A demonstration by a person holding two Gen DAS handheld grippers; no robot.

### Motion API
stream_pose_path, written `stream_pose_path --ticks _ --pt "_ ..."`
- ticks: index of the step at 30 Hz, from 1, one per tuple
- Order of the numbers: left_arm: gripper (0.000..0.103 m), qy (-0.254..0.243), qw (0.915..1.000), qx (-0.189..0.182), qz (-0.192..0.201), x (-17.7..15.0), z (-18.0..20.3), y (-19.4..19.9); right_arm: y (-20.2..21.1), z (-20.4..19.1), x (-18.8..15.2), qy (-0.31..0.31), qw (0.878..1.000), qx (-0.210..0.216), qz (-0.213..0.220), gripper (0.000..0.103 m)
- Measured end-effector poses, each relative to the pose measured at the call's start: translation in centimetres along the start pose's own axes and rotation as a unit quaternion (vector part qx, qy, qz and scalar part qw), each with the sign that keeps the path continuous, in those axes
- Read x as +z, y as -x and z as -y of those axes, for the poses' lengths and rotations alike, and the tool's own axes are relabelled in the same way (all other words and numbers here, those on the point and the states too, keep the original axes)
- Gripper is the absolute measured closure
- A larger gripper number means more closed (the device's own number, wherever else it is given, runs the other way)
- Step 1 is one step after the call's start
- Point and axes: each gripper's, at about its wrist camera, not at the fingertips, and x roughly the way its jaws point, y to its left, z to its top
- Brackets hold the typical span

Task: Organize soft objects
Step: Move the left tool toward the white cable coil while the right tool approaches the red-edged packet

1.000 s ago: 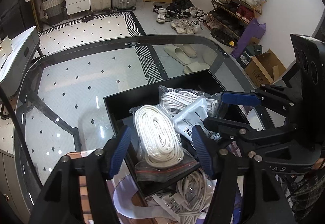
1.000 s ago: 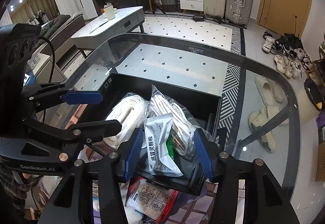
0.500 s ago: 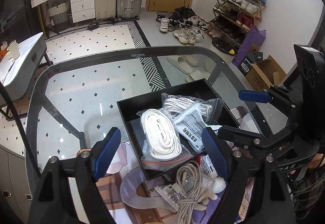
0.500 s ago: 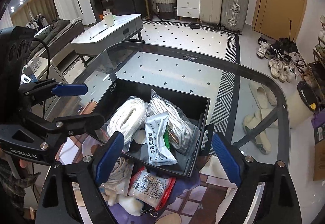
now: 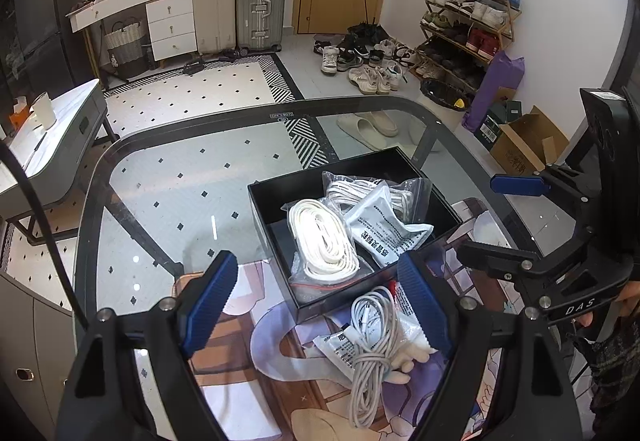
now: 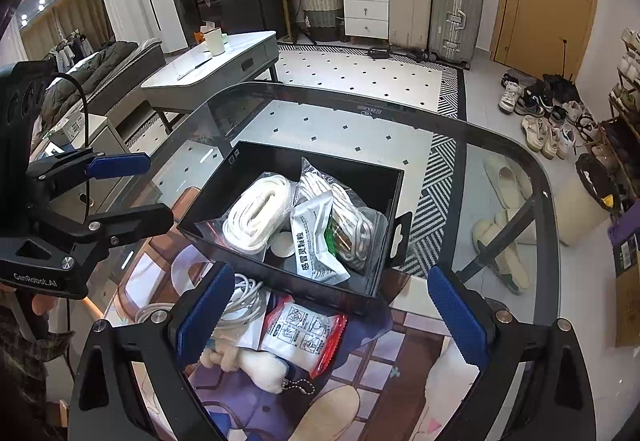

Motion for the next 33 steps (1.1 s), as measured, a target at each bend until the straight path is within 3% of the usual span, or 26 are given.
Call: stream_pose_path --ticks 18,33 --pt "0.020 -0.007 0.9999 0.013 0.002 -3.2 1.2 0.9 0.5 -0.1 -4.3 -0.006 1.000 0.003 -0.020 0.004" --pt "0.020 -0.002 0.9997 0.004 -0.024 -5.3 1.5 -0.6 -0.2 -0.3 -6.4 -0.008 0.999 0.014 -0.037 0.004"
